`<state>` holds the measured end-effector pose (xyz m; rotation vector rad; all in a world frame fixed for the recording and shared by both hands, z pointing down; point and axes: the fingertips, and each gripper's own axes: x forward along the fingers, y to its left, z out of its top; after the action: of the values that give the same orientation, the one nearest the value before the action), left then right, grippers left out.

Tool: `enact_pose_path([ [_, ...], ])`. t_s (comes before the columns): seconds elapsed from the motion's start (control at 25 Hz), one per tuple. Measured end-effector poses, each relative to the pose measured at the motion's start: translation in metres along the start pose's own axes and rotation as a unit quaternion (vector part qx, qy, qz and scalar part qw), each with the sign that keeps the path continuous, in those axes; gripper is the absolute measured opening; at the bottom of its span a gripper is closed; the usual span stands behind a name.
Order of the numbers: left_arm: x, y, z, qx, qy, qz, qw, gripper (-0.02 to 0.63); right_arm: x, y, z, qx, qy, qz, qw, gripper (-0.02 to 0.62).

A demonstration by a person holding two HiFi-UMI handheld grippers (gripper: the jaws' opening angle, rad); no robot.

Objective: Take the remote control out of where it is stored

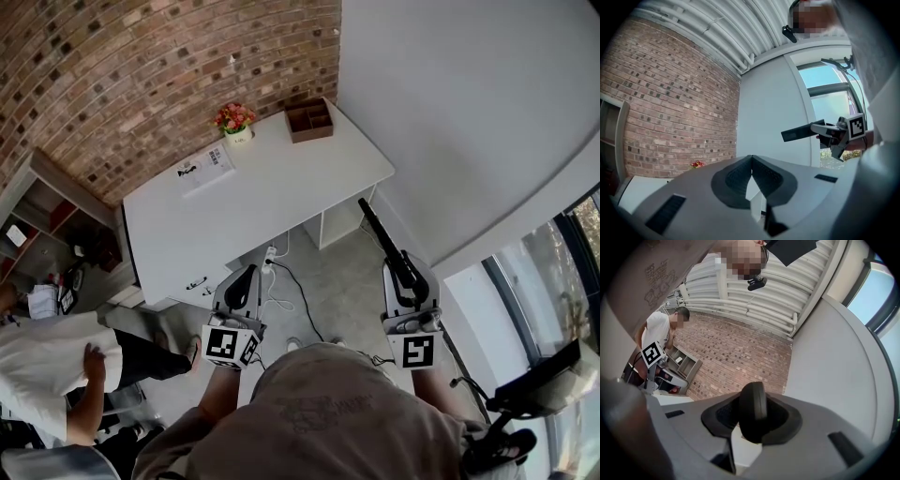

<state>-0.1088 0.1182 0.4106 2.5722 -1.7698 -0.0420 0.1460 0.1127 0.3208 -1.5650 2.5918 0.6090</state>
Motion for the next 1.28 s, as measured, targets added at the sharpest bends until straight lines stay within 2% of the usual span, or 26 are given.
enact_pose_path([
  [0.48,-0.005,0.009,-0.004,-0.005,0.004,0.005,1.0000,0.012,0.003,0.012,-0.008,-0.005,0.014,0.014,1.000,0.117],
  [1.28,-0.008,0.000,-0.009,-0.005,0.008,0.007,0.9999,0.012,-0.002,0.020,-0.022,0.002,0.035,0.032,0.999,0.117],
])
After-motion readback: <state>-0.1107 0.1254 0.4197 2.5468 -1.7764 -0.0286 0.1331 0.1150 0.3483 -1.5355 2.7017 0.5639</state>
